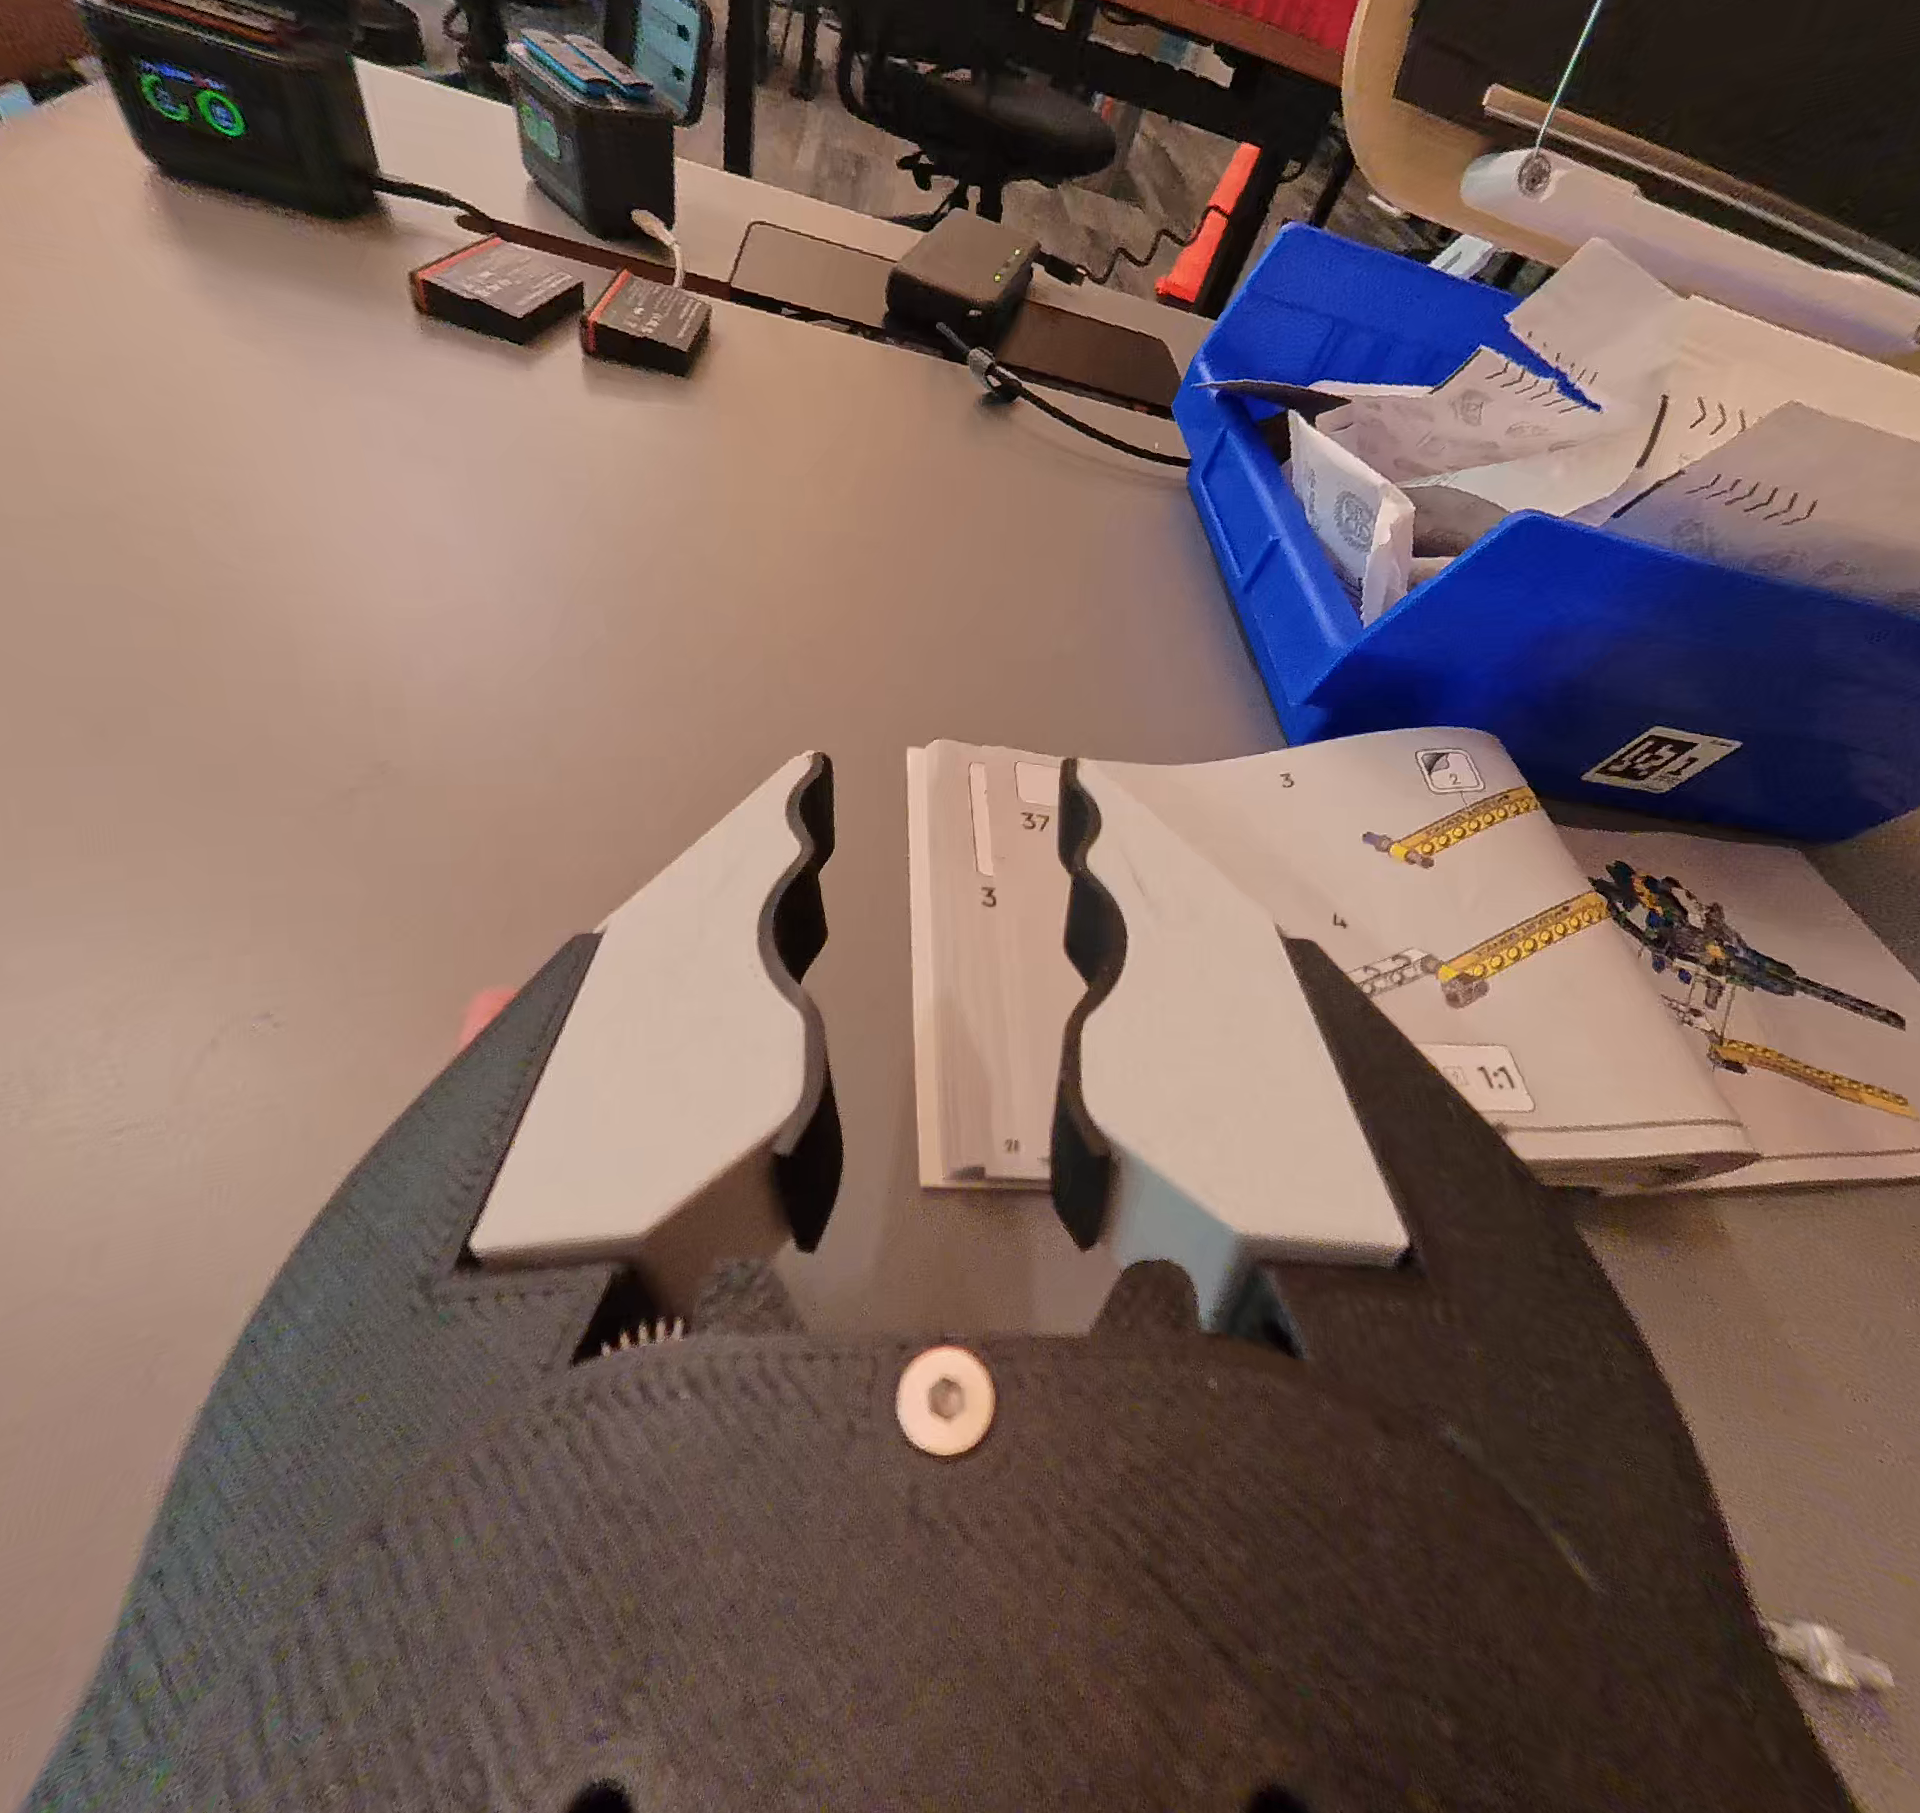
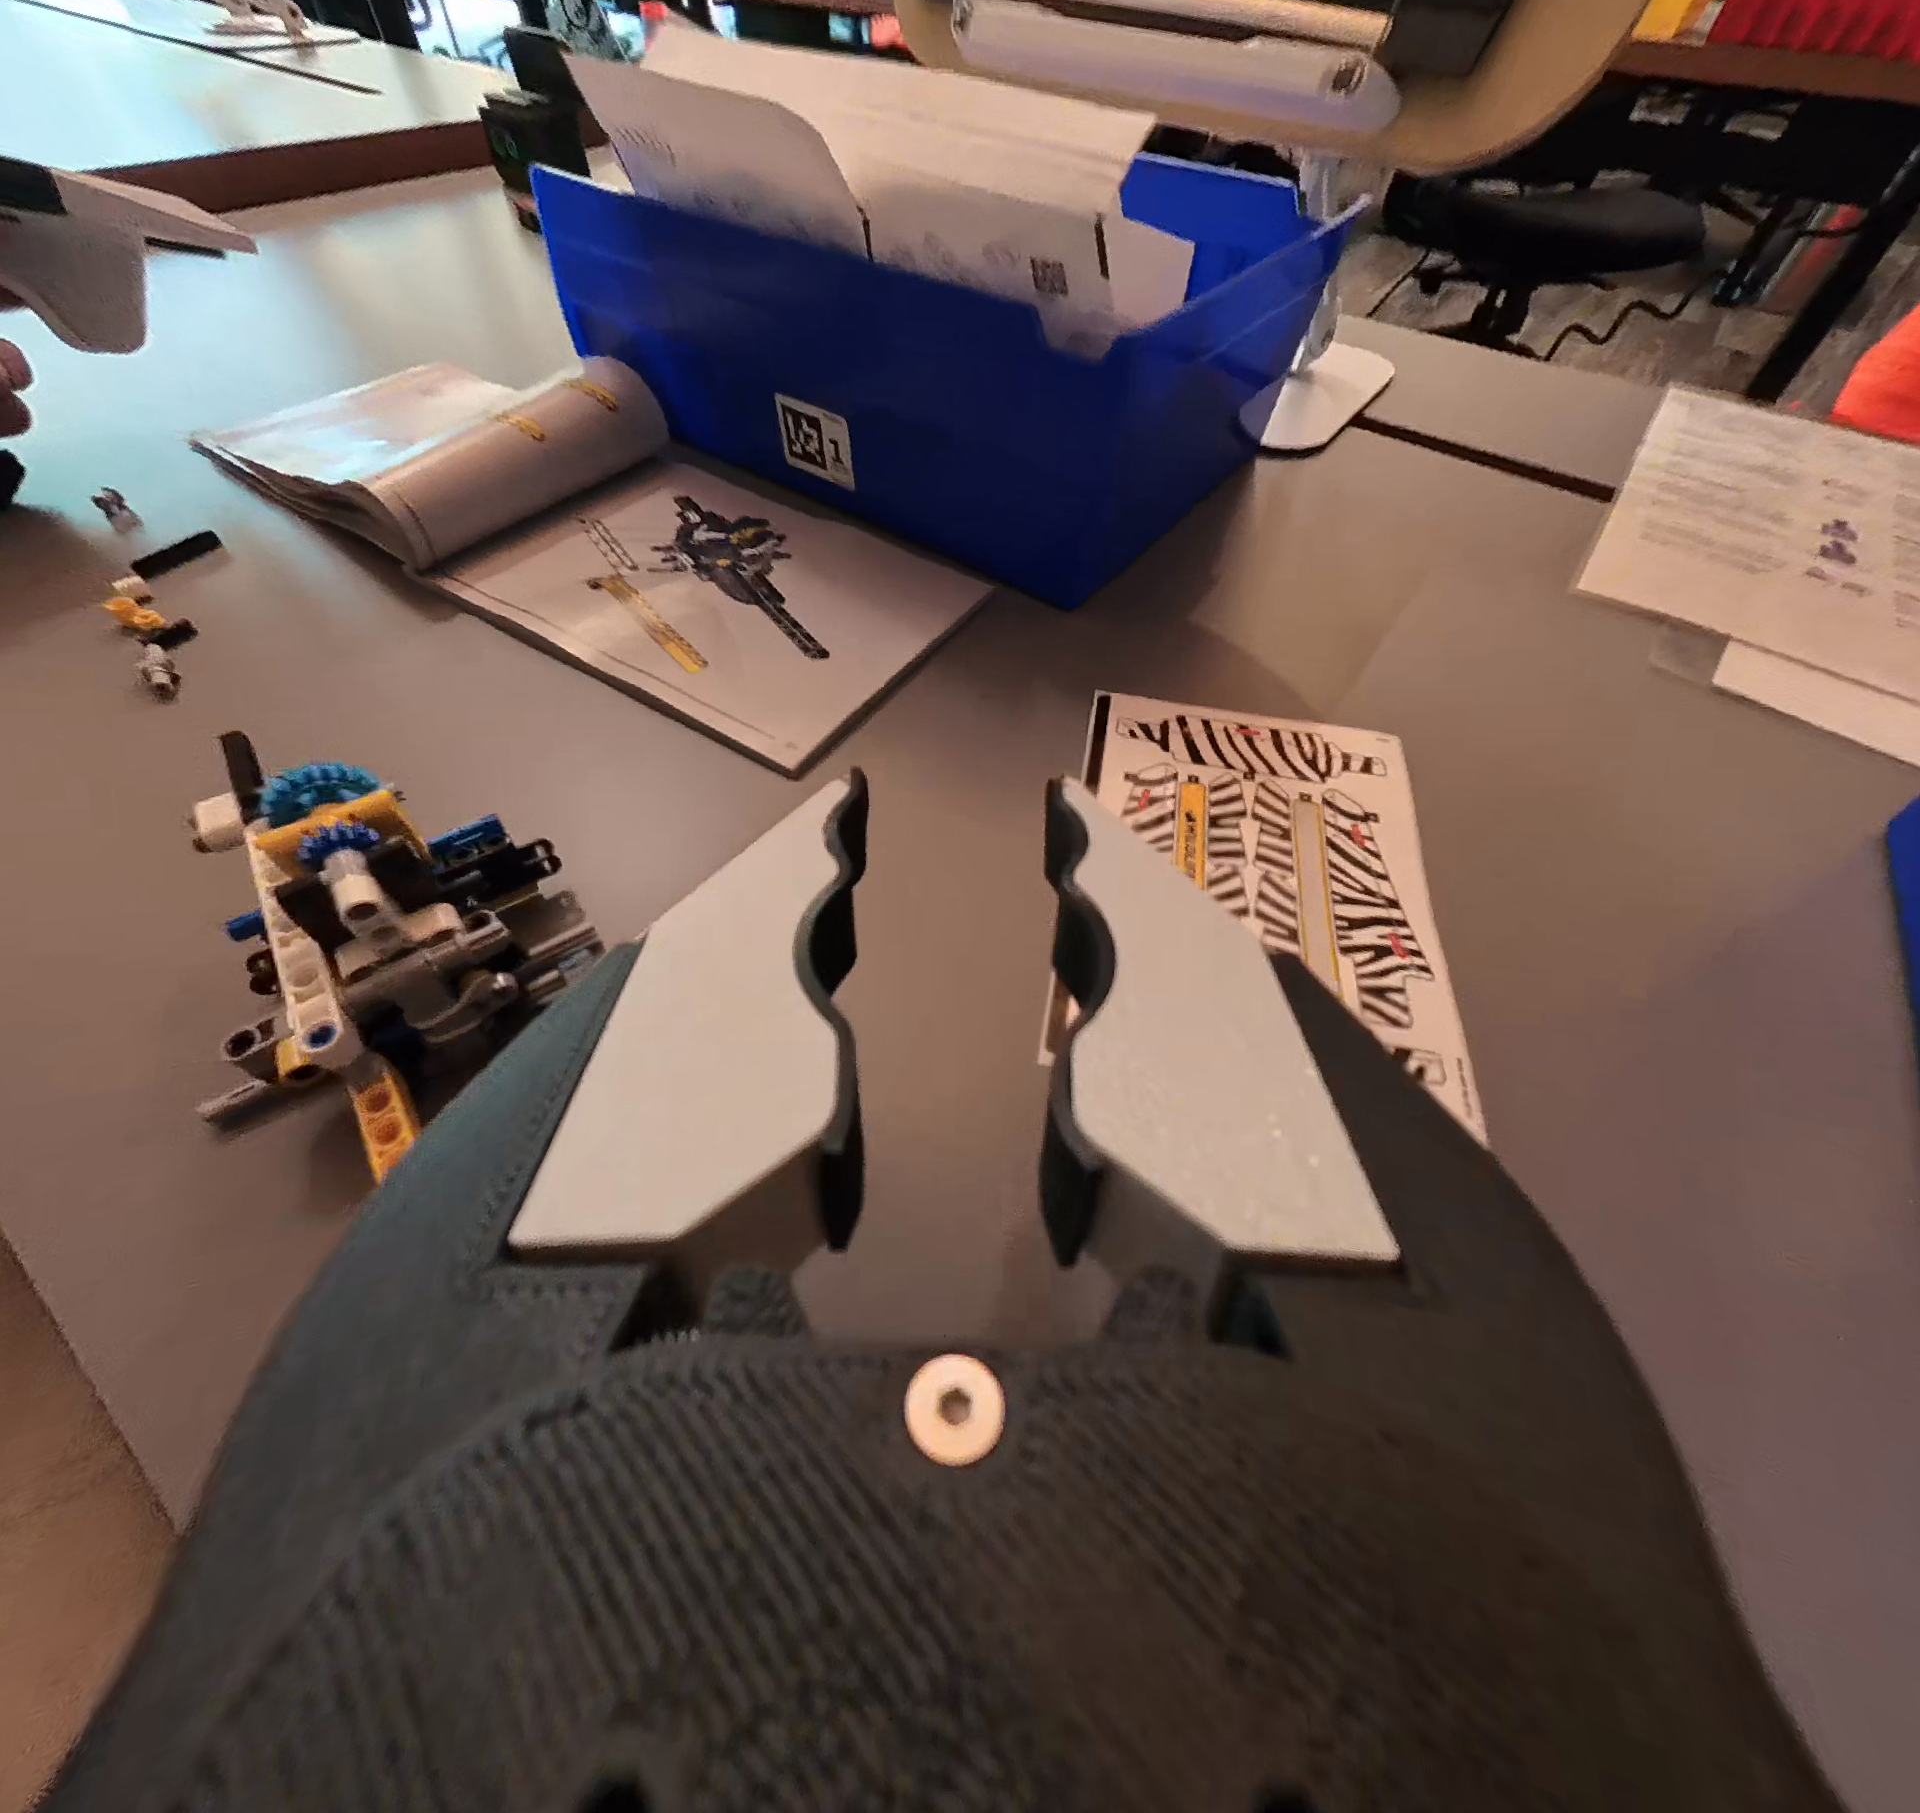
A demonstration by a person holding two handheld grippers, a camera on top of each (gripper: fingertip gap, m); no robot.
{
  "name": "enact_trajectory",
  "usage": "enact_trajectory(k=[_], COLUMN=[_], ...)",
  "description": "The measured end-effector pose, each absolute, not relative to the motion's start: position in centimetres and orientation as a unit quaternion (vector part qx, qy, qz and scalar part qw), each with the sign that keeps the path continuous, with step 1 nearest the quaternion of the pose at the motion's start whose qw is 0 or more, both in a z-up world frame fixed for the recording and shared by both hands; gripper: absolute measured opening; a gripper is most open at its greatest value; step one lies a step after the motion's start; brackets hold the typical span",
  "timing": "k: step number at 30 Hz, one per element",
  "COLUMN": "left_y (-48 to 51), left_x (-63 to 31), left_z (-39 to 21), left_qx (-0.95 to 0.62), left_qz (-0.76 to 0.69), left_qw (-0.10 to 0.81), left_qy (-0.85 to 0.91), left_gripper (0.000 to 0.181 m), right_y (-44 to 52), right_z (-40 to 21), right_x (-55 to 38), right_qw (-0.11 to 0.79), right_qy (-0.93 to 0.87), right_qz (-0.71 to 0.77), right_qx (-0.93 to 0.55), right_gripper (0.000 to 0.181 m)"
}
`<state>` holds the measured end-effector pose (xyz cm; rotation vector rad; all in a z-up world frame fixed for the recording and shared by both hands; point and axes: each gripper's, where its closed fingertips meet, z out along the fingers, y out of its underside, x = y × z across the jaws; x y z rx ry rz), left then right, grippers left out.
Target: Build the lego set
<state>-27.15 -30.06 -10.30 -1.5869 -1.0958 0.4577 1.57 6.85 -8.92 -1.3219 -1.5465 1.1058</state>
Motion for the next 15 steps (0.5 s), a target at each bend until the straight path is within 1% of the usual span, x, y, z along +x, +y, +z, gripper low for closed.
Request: enact_trajectory(k=[1,5,7,8,10,12,14,15], left_y=[-30.4,-31.5,-32.1,-32.3,-32.7,-33.0,-32.6,-32.1], left_x=[-27.0,-26.5,-26.8,-27.0,-27.5,-28.9,-30.7,-31.3], left_z=[-10.1,-8.5,-8.6,-8.6,-8.2,-7.0,-6.0,-5.4], left_qx=[-0.668,-0.647,-0.637,-0.633,-0.614,-0.585,-0.570,-0.567], left_qz=[0.202,0.224,0.220,0.211,0.196,0.197,0.176,0.159], left_qw=[0.547,0.566,0.570,0.573,0.591,0.618,0.636,0.650], left_qy=[-0.463,-0.459,-0.470,-0.476,-0.484,-0.488,-0.489,-0.481], left_gripper=[0.042,0.037,0.036,0.036,0.036,0.035,0.036,0.037], right_y=[6.8,5.4,3.5,1.4,-4.3,-11.0,-16.2,-18.0], right_z=[-8.5,-5.4,-2.8,-1.3,1.3,1.6,-1.6,-3.4], right_x=[1.7,2.4,2.7,2.8,3.1,2.5,0.7,-0.3], right_qw=[0.410,0.472,0.506,0.509,0.478,0.407,0.328,0.296], right_qy=[-0.611,-0.609,-0.591,-0.582,-0.571,-0.591,-0.660,-0.690], right_qz=[0.439,0.433,0.440,0.465,0.540,0.597,0.566,0.538], right_qx=[-0.516,-0.468,-0.449,-0.433,-0.392,-0.359,-0.371,-0.382], right_gripper=[0.033,0.046,0.053,0.056,0.051,0.046,0.047,0.045])
